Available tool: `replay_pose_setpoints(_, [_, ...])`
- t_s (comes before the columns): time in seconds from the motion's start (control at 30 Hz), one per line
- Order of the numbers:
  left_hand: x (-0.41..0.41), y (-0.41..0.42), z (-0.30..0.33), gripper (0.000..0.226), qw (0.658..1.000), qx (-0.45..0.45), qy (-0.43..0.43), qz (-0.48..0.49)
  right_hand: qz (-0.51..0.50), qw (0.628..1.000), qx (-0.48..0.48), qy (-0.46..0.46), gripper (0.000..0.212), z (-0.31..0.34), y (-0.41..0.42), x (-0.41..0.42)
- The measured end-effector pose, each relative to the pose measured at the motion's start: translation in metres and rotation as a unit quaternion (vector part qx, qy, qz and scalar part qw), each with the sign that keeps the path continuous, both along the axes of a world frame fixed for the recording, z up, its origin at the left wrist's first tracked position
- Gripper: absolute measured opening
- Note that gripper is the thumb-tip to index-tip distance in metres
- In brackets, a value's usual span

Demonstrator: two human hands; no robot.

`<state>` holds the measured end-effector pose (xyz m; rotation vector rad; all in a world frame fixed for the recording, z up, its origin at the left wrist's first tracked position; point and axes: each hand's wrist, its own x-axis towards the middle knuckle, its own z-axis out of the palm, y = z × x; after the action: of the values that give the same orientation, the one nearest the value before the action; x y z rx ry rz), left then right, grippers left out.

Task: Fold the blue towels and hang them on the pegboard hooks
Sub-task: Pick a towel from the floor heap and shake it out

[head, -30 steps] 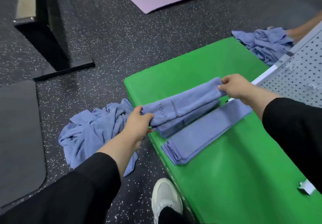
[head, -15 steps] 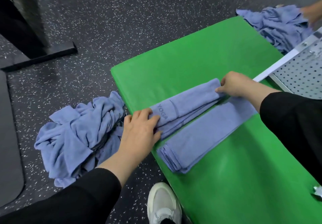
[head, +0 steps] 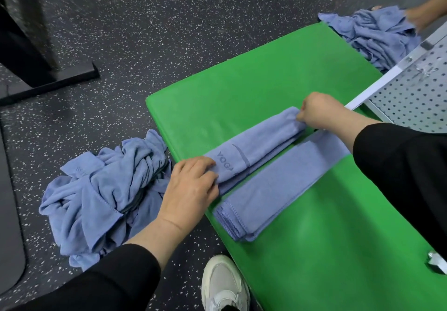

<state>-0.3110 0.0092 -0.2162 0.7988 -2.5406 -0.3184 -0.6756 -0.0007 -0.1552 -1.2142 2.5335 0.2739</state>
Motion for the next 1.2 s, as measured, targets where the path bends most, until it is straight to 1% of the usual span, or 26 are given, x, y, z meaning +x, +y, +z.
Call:
replay_pose_setpoints(0.1, [-0.004,0.002,-0.008,0.016,0.998,0.035,0.006,-0.043,-0.013,1.000,-0.007,0.002,0.023,0.000,0.000,0.000])
replay_pose_setpoints(0.2, [-0.004,0.005,-0.018,0.020,0.997,0.052,-0.025,-0.061,-0.010,1.000,0.009,0.014,0.012,0.000,0.003,0.004])
replay_pose_setpoints(0.27, [-0.001,0.008,-0.020,0.022,0.996,0.057,-0.033,-0.064,-0.001,0.999,0.019,0.043,0.021,-0.001,0.006,0.008])
replay_pose_setpoints(0.3, [0.000,0.008,-0.020,0.025,0.996,0.059,-0.028,-0.062,0.013,0.998,0.000,0.067,0.026,-0.001,0.008,0.010])
replay_pose_setpoints(0.37, [0.001,0.006,-0.016,0.031,0.997,0.060,-0.015,-0.053,0.062,0.987,-0.097,0.115,0.032,0.002,0.008,0.017])
replay_pose_setpoints(0.4, [0.001,0.004,-0.015,0.032,0.997,0.057,-0.012,-0.048,0.095,0.978,-0.142,0.119,0.031,0.004,0.007,0.022])
replay_pose_setpoints(0.43, [-0.001,0.002,-0.013,0.033,0.998,0.050,-0.016,-0.045,0.126,0.974,-0.160,0.100,0.031,0.005,0.006,0.027])
replay_pose_setpoints(0.47, [-0.003,-0.001,-0.011,0.035,0.998,0.040,-0.029,-0.042,0.151,0.975,-0.148,0.066,0.031,0.004,0.004,0.033])
replay_pose_setpoints(0.53, [-0.008,-0.005,-0.012,0.040,0.996,0.015,-0.081,-0.038,0.165,0.984,-0.059,0.024,0.036,-0.001,0.002,0.043])
replay_pose_setpoints(0.6, [-0.010,-0.010,-0.017,0.040,0.990,-0.003,-0.136,-0.041,0.156,0.987,0.018,0.027,0.044,-0.006,0.001,0.048])
replay_pose_setpoints(0.67, [-0.009,-0.014,-0.021,0.036,0.985,0.005,-0.168,-0.044,0.143,0.988,0.049,0.024,0.047,-0.008,0.001,0.048])
replay_pose_setpoints(0.73, [-0.005,-0.017,-0.023,0.041,0.982,0.018,-0.183,-0.042,0.131,0.989,0.072,0.015,0.043,-0.006,0.000,0.049])
replay_pose_setpoints(0.8, [-0.001,-0.018,-0.023,0.041,0.981,0.029,-0.190,-0.042,0.126,0.988,0.087,0.015,0.037,0.000,-0.001,0.055])
replay_pose_setpoints(0.87, [0.004,-0.016,-0.020,0.038,0.982,0.034,-0.179,-0.042,0.130,0.988,0.073,0.029,0.022,0.005,-0.003,0.065])
replay_pose_setpoints(0.9, [0.006,-0.016,-0.015,0.040,0.983,0.042,-0.175,-0.037,0.132,0.989,0.052,0.042,0.015,0.008,-0.004,0.071])
replay_pose_setpoints(0.93, [0.010,-0.015,-0.009,0.042,0.984,0.054,-0.168,-0.028,0.136,0.989,0.020,0.050,0.012,0.012,-0.006,0.080])
replay_pose_setpoints(0.97, [0.016,-0.015,-0.003,0.040,0.985,0.070,-0.158,-0.014,0.146,0.988,-0.019,0.047,0.017,0.016,-0.009,0.090])
replay_pose_setpoints(1.03, [0.034,-0.016,0.006,0.034,0.985,0.102,-0.138,0.028,0.188,0.979,-0.082,0.004,0.030,0.025,-0.019,0.122])
replay_pose_setpoints(1.07, [0.047,-0.018,0.011,0.034,0.983,0.118,-0.129,0.051,0.217,0.971,-0.097,-0.023,0.034,0.031,-0.023,0.143])
replay_pose_setpoints(1.13, [0.080,-0.021,0.022,0.035,0.977,0.148,-0.118,0.102,0.280,0.953,-0.096,-0.063,0.037,0.043,-0.030,0.191])
replay_pose_setpoints(1.2, [0.121,-0.023,0.033,0.038,0.966,0.158,-0.131,0.157,0.346,0.931,-0.078,-0.082,0.038,0.052,-0.033,0.242])
